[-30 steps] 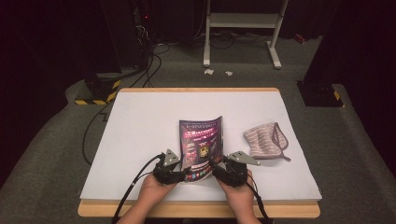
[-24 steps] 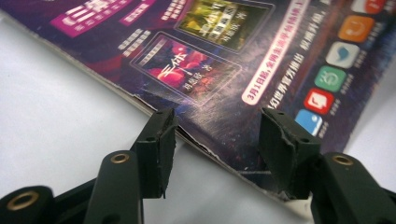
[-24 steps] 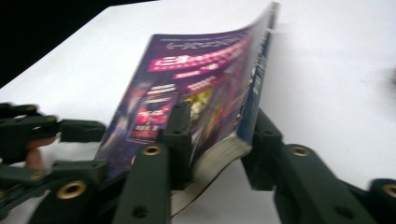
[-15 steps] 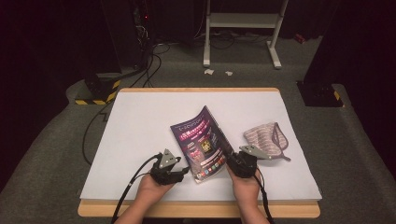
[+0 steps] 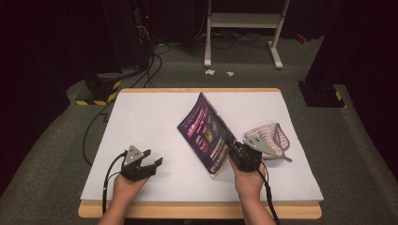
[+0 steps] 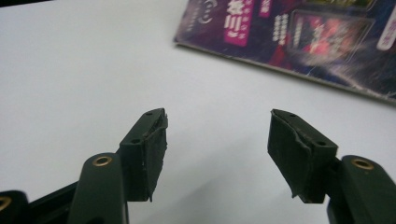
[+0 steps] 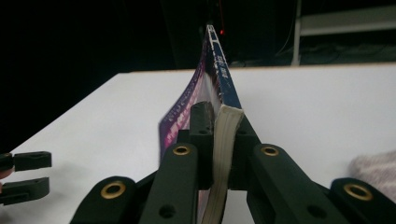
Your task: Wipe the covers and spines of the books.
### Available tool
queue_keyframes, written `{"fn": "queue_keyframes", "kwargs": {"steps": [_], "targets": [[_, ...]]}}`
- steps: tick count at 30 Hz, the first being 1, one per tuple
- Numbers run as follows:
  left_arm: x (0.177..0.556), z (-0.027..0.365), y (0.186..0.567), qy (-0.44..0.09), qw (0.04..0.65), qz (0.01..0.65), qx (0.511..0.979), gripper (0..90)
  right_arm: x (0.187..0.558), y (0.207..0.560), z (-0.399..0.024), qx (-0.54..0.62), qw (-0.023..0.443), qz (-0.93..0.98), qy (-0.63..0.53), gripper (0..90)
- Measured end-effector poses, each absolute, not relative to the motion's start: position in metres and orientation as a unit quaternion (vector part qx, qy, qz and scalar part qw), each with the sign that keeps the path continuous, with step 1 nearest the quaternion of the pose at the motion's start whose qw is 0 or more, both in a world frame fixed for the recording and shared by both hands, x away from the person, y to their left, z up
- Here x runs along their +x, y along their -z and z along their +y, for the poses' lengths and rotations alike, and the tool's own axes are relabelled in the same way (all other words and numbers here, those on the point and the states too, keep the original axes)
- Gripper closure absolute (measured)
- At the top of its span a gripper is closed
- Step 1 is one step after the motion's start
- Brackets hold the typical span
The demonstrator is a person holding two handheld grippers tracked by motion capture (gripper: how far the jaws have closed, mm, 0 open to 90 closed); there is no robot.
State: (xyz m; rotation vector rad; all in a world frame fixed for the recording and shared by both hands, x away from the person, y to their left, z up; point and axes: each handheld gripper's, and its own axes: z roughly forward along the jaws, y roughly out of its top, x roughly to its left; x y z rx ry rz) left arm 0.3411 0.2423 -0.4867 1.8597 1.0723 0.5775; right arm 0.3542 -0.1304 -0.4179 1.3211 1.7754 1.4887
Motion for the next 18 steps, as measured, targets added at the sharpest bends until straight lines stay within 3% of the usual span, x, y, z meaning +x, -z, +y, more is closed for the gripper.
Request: {"fn": "queue_keyframes", "kwargs": {"steps": [11, 18], "targets": [[0.341, 0.249, 0.49, -0.229, 0.446, 0.438, 0.746, 37.3, 0.351, 0.39, -0.153, 0.49, 0.296, 0.612, -0.546, 84.1], [0.342, 0.246, 0.489, -0.228, 0.45, 0.434, 0.747, 37.6, 0.351, 0.386, -0.163, 0.496, 0.363, 0.597, -0.516, 84.1]]}}
